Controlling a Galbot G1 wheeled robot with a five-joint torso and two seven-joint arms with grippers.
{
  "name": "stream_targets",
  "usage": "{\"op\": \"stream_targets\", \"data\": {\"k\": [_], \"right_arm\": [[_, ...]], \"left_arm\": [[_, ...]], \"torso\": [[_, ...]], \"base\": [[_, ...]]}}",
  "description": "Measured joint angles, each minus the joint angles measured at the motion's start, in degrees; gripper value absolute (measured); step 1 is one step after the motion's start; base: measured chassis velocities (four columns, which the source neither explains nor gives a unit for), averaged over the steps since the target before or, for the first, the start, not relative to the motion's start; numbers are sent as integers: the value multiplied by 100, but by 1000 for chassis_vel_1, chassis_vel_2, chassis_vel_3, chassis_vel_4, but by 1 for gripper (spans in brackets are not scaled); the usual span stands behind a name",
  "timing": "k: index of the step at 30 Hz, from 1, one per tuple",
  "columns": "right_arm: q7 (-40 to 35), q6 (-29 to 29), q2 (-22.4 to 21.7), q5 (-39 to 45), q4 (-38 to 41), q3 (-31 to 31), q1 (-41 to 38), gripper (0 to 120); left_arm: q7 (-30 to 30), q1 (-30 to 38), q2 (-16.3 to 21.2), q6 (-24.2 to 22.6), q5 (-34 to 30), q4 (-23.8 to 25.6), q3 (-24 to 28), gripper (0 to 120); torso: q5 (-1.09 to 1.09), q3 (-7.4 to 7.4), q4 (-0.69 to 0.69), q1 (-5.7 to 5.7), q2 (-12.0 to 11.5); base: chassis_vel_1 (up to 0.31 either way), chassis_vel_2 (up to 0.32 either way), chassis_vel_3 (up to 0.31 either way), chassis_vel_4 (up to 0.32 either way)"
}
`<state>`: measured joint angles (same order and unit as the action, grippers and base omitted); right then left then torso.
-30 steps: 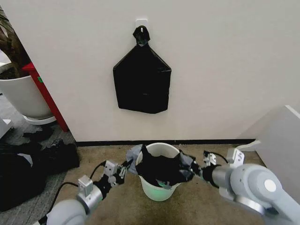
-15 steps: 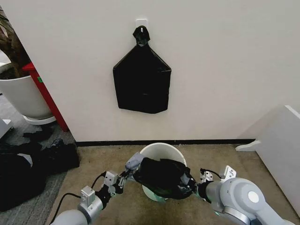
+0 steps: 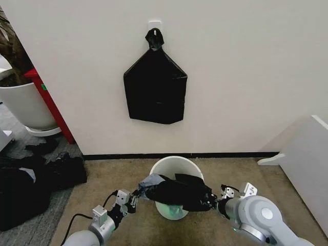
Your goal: Place the garbage bag over the trash bin.
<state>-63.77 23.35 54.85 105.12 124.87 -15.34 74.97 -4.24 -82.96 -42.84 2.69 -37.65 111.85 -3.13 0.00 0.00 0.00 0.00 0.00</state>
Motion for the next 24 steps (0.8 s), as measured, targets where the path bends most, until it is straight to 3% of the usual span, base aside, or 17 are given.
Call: {"op": "stream_targets", "data": {"k": [6, 16, 24], "right_arm": [[68, 51, 20, -19, -90, 41, -138, 0], [457, 721, 127, 64, -621, 246, -588, 0], [864, 921, 222, -553, -763, 320, -608, 0]], "left_arm": [[7, 9, -55, -16, -5, -30, 28, 0], [73, 92, -383, 24, 173, -460, 162, 0], [90, 256, -627, 109, 328, -739, 392, 0]], "torso": [[0, 0, 0, 0, 0], [0, 0, 0, 0, 0], [0, 0, 1, 0, 0]], "base": [[0, 0, 0, 0], [0, 0, 0, 0], [0, 0, 0, 0]]}}
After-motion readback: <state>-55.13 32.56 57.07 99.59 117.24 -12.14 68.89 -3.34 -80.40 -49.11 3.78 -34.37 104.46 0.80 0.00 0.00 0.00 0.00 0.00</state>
